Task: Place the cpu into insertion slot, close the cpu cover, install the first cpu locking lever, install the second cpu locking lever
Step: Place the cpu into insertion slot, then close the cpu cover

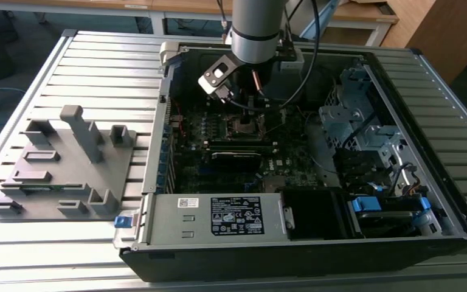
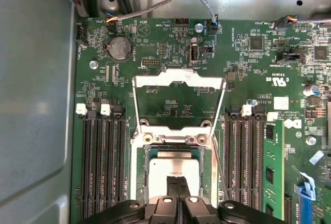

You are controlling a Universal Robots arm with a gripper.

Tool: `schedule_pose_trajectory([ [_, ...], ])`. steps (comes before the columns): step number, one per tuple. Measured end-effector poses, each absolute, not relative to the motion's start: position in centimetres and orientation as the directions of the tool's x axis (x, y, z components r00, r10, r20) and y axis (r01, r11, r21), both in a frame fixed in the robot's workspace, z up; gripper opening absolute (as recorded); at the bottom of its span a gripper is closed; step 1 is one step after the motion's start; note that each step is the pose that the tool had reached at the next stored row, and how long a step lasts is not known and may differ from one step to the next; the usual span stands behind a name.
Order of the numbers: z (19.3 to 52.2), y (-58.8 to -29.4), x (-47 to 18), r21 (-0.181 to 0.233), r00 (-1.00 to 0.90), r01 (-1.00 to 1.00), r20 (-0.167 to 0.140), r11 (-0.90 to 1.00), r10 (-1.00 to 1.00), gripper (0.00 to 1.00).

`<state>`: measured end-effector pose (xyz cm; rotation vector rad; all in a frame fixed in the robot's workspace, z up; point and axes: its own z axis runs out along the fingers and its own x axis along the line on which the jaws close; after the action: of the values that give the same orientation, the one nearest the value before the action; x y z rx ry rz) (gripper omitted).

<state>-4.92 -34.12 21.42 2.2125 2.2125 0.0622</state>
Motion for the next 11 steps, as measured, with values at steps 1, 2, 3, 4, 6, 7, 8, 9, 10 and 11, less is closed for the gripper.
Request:
schedule_pose_trajectory([
  [1, 21.53, -34.12, -4.92, 0.037, 0.0, 0.999, 0.02, 0.0, 1.0, 0.11],
  [2, 21.6, -34.13, -4.92, 0.036, 0.0, 0.999, 0.02, 0.0, 1.0, 0.11],
  [3, 21.61, -34.12, -4.91, 0.037, 0.0, 0.999, 0.02, 0.0, 1.0, 0.11],
  [4, 21.61, -34.12, -4.91, 0.037, 0.0, 0.999, 0.02, 0.0, 1.0, 0.11],
  [6, 21.65, -34.12, -4.94, 0.037, 0.0, 0.999, 0.02, 0.0, 1.0, 0.11],
  [7, 21.65, -34.12, -4.94, 0.037, 0.0, 0.999, 0.02, 0.0, 1.0, 0.11],
  [8, 21.65, -34.12, -4.95, 0.037, 0.0, 0.999, 0.02, 0.0, 1.0, 0.11],
  [9, 21.65, -34.12, -4.95, 0.037, 0.0, 0.999, 0.02, 0.0, 1.0, 0.11],
  [10, 21.65, -34.12, -4.95, 0.037, 0.0, 0.999, 0.02, 0.0, 1.0, 0.11],
  [11, 21.65, -34.12, -4.96, 0.037, 0.0, 0.999, 0.02, 0.0, 1.0, 0.11],
])
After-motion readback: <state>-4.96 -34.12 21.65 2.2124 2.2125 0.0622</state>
